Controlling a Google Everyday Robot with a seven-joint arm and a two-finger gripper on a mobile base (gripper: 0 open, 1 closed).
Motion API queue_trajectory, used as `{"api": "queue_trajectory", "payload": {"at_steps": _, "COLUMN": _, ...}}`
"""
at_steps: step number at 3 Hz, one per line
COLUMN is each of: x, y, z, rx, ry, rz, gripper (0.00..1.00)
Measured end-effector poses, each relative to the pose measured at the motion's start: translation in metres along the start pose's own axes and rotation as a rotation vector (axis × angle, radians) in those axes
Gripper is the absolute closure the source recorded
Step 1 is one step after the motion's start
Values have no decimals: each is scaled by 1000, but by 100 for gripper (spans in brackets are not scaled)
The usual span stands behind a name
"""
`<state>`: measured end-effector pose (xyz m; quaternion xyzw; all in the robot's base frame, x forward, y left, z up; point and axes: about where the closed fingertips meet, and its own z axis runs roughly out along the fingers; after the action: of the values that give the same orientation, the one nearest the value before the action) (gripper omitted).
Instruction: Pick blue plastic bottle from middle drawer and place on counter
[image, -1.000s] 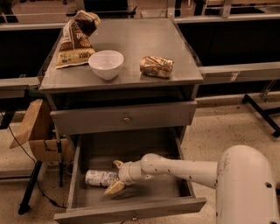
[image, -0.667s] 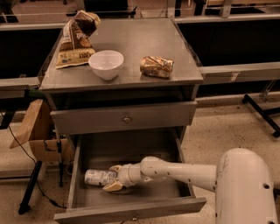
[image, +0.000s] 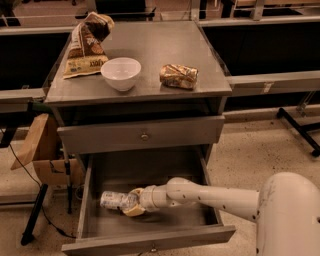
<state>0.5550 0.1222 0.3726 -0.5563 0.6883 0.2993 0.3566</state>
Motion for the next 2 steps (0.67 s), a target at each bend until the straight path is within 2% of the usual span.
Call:
{"api": "queue_trajectory", "payload": {"at_steps": 1, "x": -13, "y": -6, "z": -46, "rx": 43, "ry": 47, "rz": -6, "gripper": 100}}
{"api": "queue_trajectory", "payload": {"at_steps": 2, "x": -39, "y": -9, "z": -105, "rx": 86, "ry": 106, "rz": -42, "gripper": 100}}
